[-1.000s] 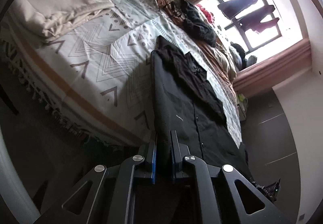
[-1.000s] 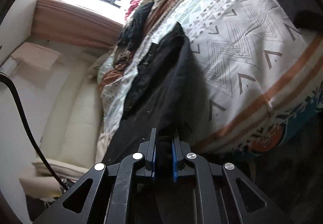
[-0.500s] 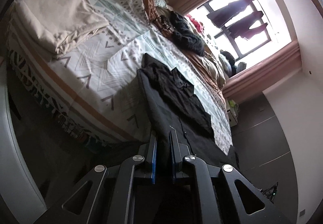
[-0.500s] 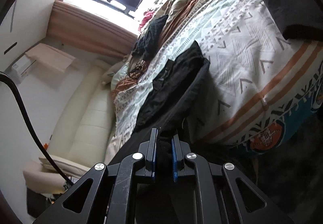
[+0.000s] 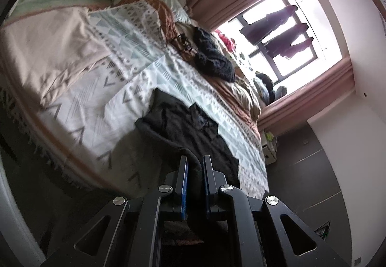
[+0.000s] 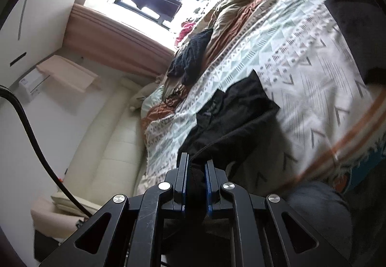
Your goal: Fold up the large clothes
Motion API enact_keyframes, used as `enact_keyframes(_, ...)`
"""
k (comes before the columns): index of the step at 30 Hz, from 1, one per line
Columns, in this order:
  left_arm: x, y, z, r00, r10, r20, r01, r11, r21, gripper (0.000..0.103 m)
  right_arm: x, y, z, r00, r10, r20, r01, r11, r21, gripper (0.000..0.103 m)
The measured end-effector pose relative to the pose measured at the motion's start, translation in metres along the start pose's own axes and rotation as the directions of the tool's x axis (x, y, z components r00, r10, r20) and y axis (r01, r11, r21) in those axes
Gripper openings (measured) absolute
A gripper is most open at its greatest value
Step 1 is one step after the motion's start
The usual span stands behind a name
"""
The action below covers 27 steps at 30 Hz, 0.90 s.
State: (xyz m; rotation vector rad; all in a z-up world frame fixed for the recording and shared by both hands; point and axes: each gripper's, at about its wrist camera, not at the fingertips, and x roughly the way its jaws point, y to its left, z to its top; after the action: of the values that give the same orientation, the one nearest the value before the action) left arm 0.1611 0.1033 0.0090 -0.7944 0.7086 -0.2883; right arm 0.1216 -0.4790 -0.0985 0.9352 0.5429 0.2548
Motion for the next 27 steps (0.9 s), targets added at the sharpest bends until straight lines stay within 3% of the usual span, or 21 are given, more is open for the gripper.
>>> enact_keyframes(4, 0.016, -0.012, 0.016, 1.000, 0.000, 0.009, 0.000, 1.000, 0.020, 0.011, 0.016, 0.014, 0.024, 1.000, -0.014, 0.000, 0.014, 0.999, -0.053, 0.012)
enact_keyframes(16, 0.084, -0.032, 0.088, 0.999, 0.033, 0.037, -0.034, 0.999, 0.015, 0.011, 0.085, 0.021, 0.102, 1.000, -0.024, -0.002, 0.024, 0.998, -0.064, 0.012)
enact_keyframes(27, 0.185, -0.047, 0.156, 0.997, 0.081, 0.017, -0.082, 0.994, 0.069, 0.011, 0.172, 0.013, 0.173, 0.998, -0.058, 0.005, 0.059, 0.995, -0.075, 0.012)
